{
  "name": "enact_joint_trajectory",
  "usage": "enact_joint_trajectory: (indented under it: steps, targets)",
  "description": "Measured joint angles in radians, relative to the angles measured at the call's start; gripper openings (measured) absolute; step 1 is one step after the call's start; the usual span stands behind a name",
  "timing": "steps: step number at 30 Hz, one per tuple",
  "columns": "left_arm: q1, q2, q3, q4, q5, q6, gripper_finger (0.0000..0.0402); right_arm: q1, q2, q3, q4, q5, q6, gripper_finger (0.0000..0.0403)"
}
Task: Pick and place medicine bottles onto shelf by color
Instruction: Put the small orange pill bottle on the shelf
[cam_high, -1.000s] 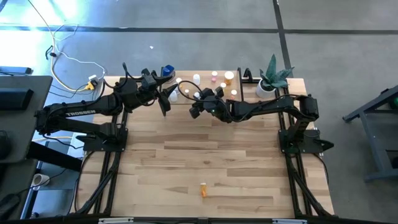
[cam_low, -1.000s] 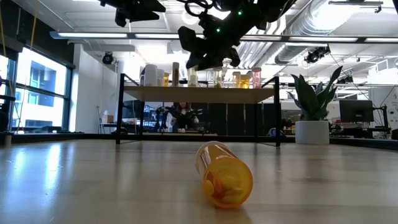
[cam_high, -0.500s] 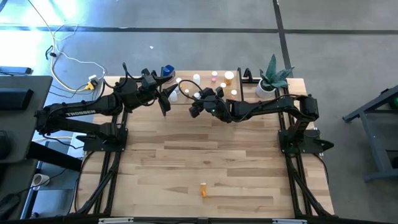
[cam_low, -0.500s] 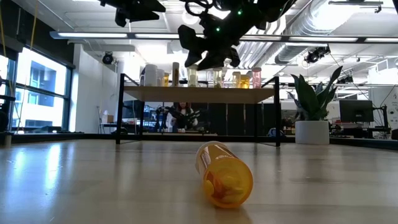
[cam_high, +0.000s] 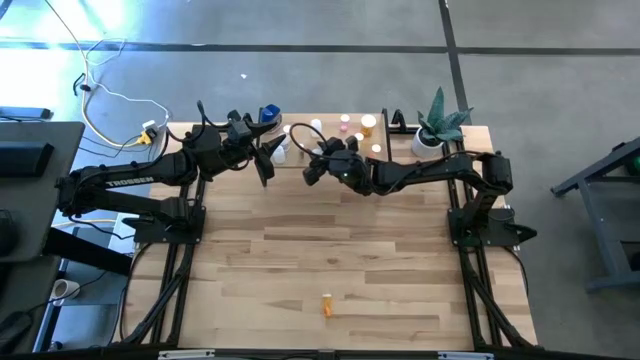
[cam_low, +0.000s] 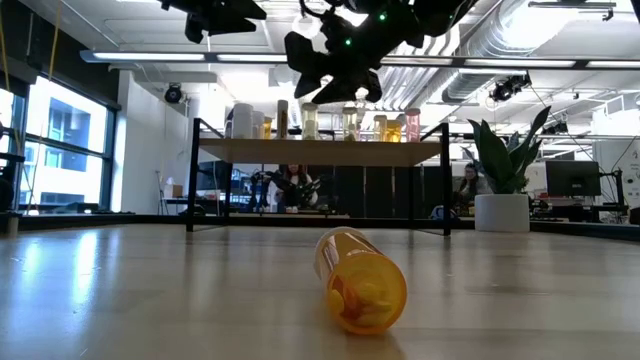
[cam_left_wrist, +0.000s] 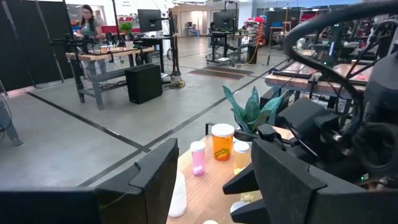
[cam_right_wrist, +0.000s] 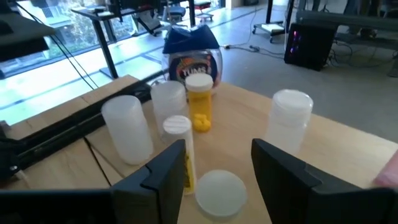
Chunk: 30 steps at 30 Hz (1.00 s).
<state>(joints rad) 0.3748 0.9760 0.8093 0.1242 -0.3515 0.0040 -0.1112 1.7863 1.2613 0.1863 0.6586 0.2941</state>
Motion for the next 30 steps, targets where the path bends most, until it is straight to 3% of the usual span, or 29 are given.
enact_joint_trajectory:
  steps: [9,21,25,30]
  targets:
    - [0.000,0.000,0.000,0.000,0.000,0.000,0.0195,0.000,-0.010,0.058,0.009,-0.008,-0.086,0.0174]
    - [-0.012,-0.092,0.001,-0.173,0.004,-0.037,0.0195,0.035,-0.010,0.281,-0.303,-0.008,-0.082,0.0174]
    - [-0.012,-0.139,0.001,-0.247,0.009,-0.082,0.0195,0.069,-0.010,0.363,-0.437,-0.008,-0.017,0.0174]
    - [-0.012,-0.177,0.001,-0.356,0.047,-0.165,0.0195,0.103,-0.010,0.463,-0.662,-0.033,0.195,0.0174]
